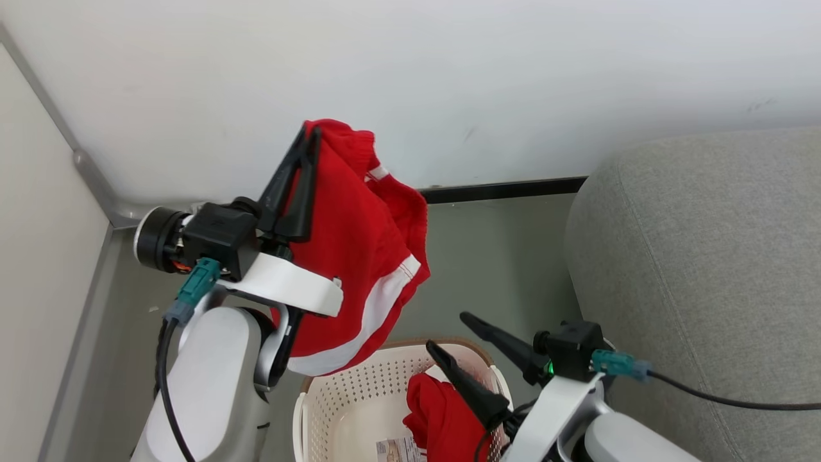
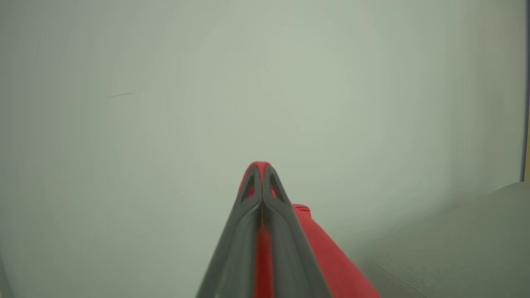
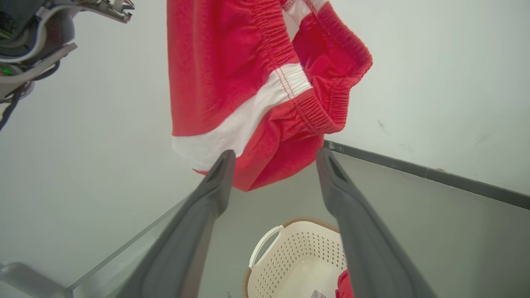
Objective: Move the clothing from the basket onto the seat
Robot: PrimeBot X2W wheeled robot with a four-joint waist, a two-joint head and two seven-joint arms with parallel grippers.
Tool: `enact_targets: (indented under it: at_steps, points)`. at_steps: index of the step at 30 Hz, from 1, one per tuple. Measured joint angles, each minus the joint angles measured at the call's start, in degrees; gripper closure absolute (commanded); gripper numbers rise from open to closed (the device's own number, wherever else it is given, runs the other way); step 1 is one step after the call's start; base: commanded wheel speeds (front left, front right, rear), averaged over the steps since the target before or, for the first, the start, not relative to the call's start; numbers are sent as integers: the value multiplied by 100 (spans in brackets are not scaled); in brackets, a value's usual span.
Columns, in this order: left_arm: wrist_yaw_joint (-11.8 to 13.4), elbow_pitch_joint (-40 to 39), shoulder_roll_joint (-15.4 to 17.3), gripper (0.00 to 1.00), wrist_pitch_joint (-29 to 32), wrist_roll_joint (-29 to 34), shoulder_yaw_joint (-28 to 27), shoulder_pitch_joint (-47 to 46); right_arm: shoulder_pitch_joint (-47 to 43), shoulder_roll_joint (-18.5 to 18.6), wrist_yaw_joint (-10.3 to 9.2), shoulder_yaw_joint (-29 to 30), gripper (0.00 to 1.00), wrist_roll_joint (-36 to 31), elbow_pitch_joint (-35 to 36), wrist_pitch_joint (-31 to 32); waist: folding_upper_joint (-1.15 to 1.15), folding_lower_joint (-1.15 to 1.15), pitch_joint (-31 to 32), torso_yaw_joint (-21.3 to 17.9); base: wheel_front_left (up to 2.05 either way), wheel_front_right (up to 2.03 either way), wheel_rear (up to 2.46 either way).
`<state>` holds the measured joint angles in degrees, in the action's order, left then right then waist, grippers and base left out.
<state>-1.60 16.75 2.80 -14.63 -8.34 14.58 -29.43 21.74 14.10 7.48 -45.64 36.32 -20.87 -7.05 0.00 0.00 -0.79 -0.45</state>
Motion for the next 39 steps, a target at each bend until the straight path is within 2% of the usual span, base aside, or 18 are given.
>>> enact_targets:
  at_steps: [12, 27, 39]
  points:
    - [-94, -93, -59, 100, 0, 1, 437, -6, 56, 122, 0, -489, 0, 787, 4, 107, 0, 0, 146, 96, 0, 0, 0]
    - [-100, -318, -81, 100, 76, 0, 836, -36, 343, 103, 0, -669, 0, 1853, -247, 109, 0, 0, 134, 276, 0, 0, 0]
    - [-100, -489, -87, 100, 152, -20, 1071, -148, 800, 76, 0, -927, 0, 2237, -357, 107, 0, 0, 87, 420, 0, 0, 0]
